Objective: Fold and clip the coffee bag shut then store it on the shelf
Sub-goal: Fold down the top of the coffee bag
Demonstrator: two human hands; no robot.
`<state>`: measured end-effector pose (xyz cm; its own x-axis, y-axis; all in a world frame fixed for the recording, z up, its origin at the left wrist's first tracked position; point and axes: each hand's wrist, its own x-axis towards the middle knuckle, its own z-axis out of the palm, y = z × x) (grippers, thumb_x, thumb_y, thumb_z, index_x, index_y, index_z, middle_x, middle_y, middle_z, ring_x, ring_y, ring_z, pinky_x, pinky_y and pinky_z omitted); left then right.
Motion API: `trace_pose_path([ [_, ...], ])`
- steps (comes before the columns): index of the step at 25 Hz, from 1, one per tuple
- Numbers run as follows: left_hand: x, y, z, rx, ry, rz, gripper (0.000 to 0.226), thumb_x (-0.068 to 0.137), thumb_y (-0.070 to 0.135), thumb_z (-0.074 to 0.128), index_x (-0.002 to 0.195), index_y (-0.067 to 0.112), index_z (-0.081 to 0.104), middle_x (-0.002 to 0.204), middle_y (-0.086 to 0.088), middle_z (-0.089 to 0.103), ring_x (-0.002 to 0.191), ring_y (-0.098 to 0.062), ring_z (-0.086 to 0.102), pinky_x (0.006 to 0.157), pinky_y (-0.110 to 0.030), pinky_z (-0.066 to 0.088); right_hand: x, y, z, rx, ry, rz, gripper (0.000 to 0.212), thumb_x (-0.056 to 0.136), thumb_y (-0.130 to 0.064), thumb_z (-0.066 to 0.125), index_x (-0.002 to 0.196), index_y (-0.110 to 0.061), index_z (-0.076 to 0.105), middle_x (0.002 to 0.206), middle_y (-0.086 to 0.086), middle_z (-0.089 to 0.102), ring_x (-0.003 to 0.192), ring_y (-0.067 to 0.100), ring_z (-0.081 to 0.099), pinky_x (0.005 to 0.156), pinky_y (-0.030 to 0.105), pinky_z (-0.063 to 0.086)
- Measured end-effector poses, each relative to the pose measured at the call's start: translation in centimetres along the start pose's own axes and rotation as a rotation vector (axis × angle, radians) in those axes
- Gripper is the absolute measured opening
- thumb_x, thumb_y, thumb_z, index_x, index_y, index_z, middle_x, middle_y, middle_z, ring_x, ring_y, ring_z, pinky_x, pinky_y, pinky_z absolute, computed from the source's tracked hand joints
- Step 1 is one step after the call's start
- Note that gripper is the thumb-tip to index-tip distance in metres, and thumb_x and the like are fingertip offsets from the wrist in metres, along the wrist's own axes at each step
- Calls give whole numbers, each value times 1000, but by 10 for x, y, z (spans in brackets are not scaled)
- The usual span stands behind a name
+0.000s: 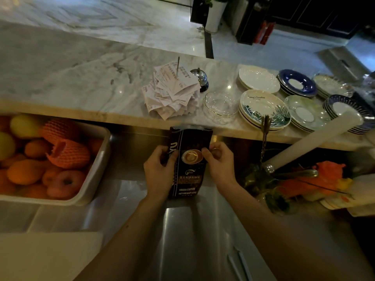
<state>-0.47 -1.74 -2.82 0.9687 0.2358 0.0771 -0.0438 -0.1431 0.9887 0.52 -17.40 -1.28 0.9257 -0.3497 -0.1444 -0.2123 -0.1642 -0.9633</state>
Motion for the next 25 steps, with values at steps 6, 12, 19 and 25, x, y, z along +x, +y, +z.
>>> trace_pose_path([
  [6, -61, 41, -13, -72, 44, 39, 17, 88, 6, 69, 99, 11, 56, 90, 8, 68, 83, 3, 69, 68, -9, 52, -67, -16, -33, 91, 52, -55, 9, 88, -11, 67, 91, -6, 60, 86, 11, 72, 75, 9, 69, 61, 15, 52],
  [12, -143, 92, -20, -161, 117, 77, 15, 93, 11, 63, 108, 14, 63, 101, 1, 73, 93, -7, 71, 77, -22, 58, -152, -42, -79, 209, 95, -137, 10, 86, -12, 69, 82, -17, 61, 80, 2, 68, 68, -1, 66, 64, 17, 53],
  [19, -235, 155, -19, -155, 133, 136, 9, 99, 18, 52, 98, 20, 61, 97, -3, 71, 90, -12, 70, 72, -19, 55, -233, -64, -144, 398, 55, -142, 8, 85, -13, 71, 83, -15, 64, 83, 6, 69, 81, 20, 68, 76, 38, 57],
  [25, -283, 196, -15, -95, 95, 139, 16, 101, 30, 49, 107, 21, 60, 104, 1, 72, 96, -10, 70, 77, -26, 56, -274, -78, -174, 461, 80, -127, 9, 82, -16, 74, 88, -14, 67, 81, 0, 72, 81, 18, 71, 81, 44, 59],
])
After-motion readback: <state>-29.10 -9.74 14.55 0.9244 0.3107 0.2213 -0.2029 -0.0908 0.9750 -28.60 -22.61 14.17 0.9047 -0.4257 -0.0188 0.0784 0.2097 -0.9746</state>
